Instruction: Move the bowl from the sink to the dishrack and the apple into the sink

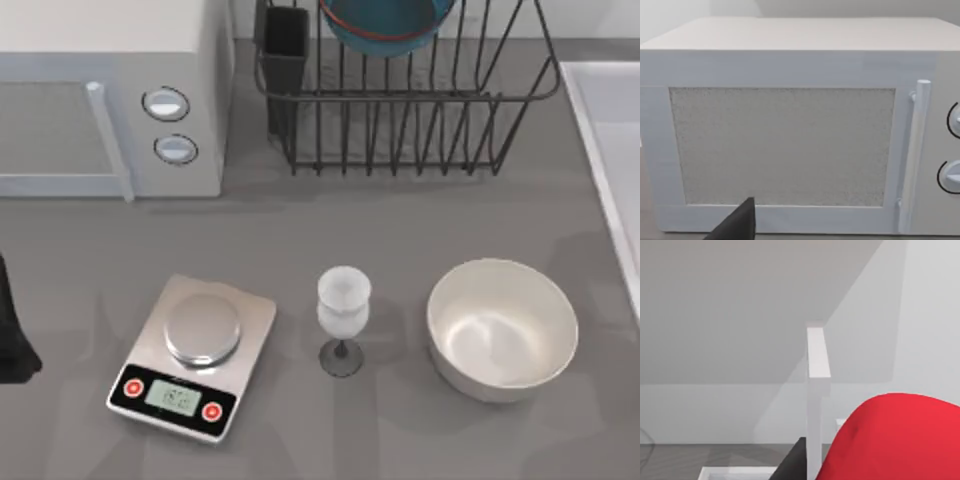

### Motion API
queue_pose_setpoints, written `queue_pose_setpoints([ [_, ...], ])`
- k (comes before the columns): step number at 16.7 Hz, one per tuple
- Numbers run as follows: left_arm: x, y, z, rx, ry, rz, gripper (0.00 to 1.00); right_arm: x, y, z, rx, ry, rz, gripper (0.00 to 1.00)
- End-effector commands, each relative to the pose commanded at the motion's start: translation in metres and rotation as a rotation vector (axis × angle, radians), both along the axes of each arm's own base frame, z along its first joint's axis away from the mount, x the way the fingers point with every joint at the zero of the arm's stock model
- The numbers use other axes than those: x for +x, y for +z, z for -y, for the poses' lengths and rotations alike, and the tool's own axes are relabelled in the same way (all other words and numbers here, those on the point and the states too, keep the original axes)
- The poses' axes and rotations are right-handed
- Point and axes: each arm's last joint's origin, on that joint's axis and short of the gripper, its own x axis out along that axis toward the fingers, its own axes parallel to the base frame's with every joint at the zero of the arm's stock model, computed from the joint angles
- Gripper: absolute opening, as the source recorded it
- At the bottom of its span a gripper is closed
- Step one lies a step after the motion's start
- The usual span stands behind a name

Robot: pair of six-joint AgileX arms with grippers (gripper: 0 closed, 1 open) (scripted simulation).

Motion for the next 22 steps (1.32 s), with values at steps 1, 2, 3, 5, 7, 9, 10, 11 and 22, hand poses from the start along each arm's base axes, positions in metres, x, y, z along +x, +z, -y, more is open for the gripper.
queue_pose_setpoints([
  [1, 0.0, 0.0, 0.0, 0.0, 0.0, 0.0, 1.0, 0.0, 0.0, 0.0, 0.0, 0.0, 0.0, 0.0],
  [2, 0.0, 0.0, 0.0, 0.0, 0.0, 0.0, 1.0, 0.0, 0.0, 0.0, 0.0, 0.0, 0.0, 0.0],
  [3, 0.0, 0.0, 0.0, 0.0, 0.0, 0.0, 1.0, 0.0, 0.0, 0.0, 0.0, 0.0, 0.0, 0.0],
  [5, 0.0, 0.0, 0.0, 0.0, 0.0, 0.0, 1.0, 0.001, -0.001, -0.001, 0.004, 0.004, -0.003, 0.0],
  [7, 0.0, 0.0, 0.0, 0.0, 0.0, 0.0, 1.0, 0.002, -0.003, 0.0, 0.009, 0.003, -0.002, 0.0],
  [9, 0.0, 0.0, 0.0, 0.0, 0.0, 0.0, 1.0, 0.005, -0.014, 0.004, 0.022, -0.003, -0.008, 0.0],
  [10, 0.0, 0.0, 0.0, 0.0, 0.0, 0.0, 1.0, 0.006, -0.025, 0.006, 0.031, -0.007, -0.021, 0.0],
  [11, 0.0, 0.0, 0.0, 0.0, 0.0, 0.0, 1.0, 0.007, -0.038, 0.008, 0.036, -0.012, -0.033, 0.0],
  [22, 0.0, 0.0, 0.0, 0.0, 0.0, 0.0, 1.0, 0.0, -0.148, 0.001, 0.005, -0.003, -0.008, 0.0],
])
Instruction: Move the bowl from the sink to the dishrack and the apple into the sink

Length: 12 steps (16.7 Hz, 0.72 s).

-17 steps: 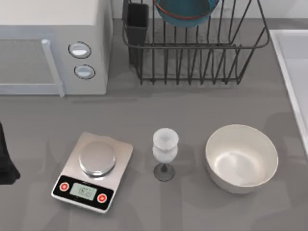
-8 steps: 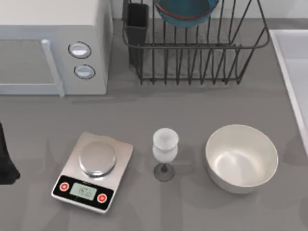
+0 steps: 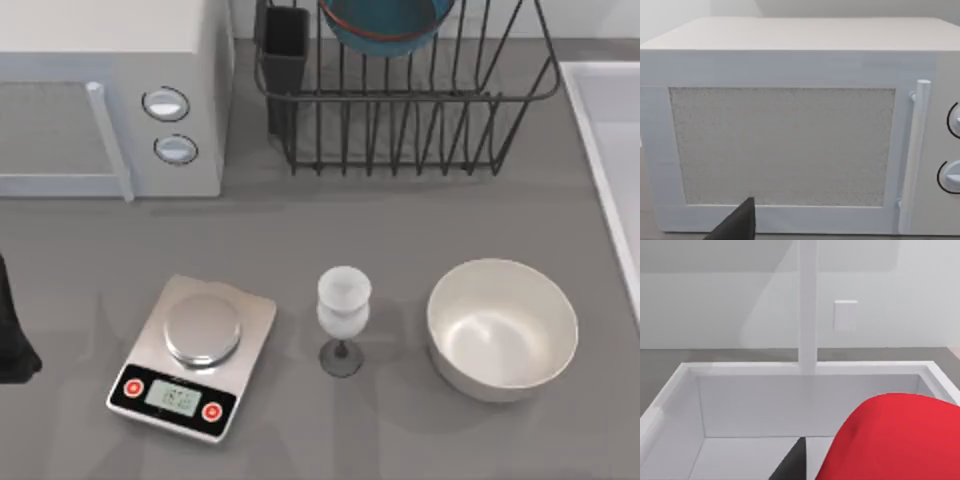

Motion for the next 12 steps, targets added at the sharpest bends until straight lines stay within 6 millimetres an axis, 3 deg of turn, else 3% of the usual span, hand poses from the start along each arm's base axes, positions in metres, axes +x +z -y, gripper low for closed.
queue_pose_setpoints([
  [6, 0.0, 0.0, 0.0, 0.0, 0.0, 0.0, 1.0, 0.0003, -0.002, -0.001, -0.005, 0.003, 0.008, 0.0],
  [12, 0.0, 0.0, 0.0, 0.0, 0.0, 0.0, 1.0, 0.0003, -0.002, -0.001, -0.005, 0.003, 0.008, 0.45],
])
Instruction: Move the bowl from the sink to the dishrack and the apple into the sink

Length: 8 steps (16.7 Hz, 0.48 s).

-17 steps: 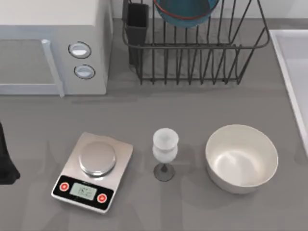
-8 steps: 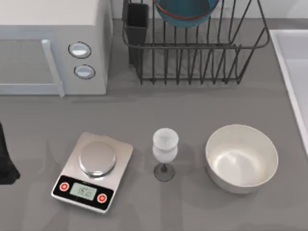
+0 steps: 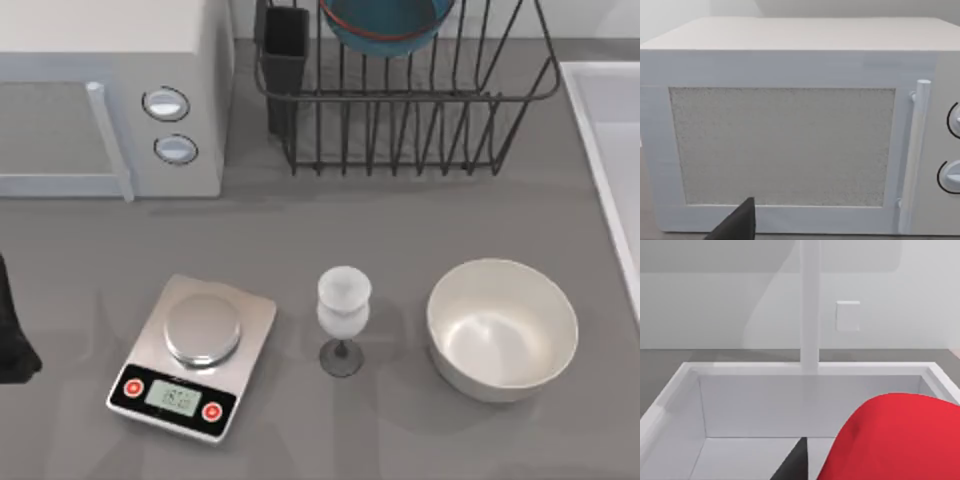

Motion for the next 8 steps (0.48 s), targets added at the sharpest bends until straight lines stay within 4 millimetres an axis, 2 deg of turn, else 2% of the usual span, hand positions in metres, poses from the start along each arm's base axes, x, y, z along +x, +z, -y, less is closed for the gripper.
queue_pose_setpoints([
  [7, 0.0, 0.0, 0.0, 0.0, 0.0, 0.0, 1.0, 0.0, 0.0, 0.0, 0.0, 0.0, 0.0, 0.98],
  [8, 0.0, 0.0, 0.0, 0.0, 0.0, 0.0, 1.0, 0.0, 0.0, 0.0, 0.0, 0.0, 0.0, 1.0],
])
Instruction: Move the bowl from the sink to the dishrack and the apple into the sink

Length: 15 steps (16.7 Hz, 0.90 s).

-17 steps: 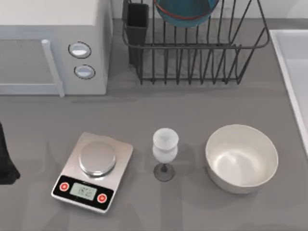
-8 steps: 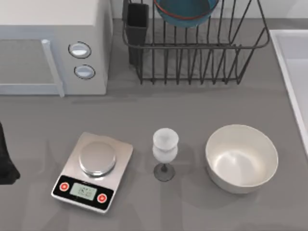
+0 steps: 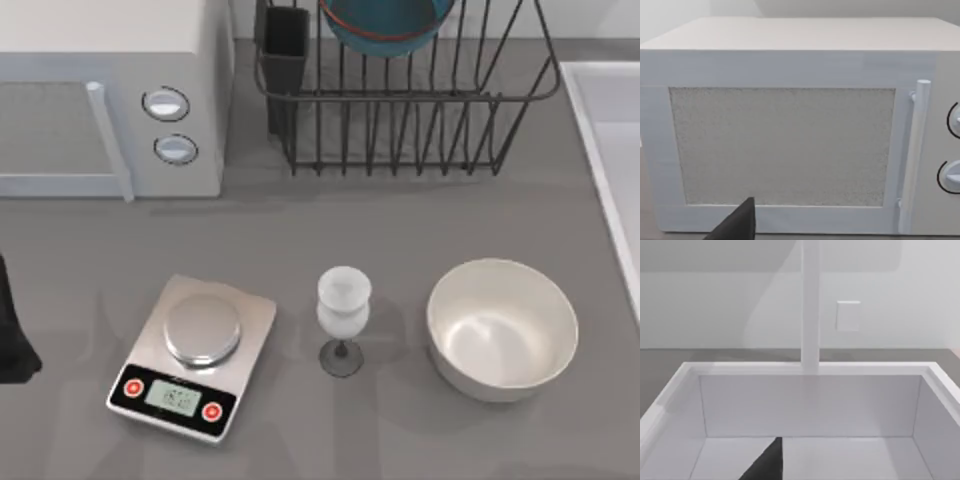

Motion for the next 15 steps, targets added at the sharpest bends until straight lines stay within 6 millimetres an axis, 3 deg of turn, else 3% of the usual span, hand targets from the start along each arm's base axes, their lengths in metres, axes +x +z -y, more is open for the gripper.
queue_pose_setpoints([
  [9, 0.0, 0.0, 0.0, 0.0, 0.0, 0.0, 1.0, 0.0, 0.0, 0.0, 0.0, -0.001, 0.0, 1.0],
  [15, 0.0, 0.0, 0.0, 0.0, 0.0, 0.0, 1.0, -0.025, 0.021, -0.011, 0.113, -0.057, -0.093, 1.0],
])
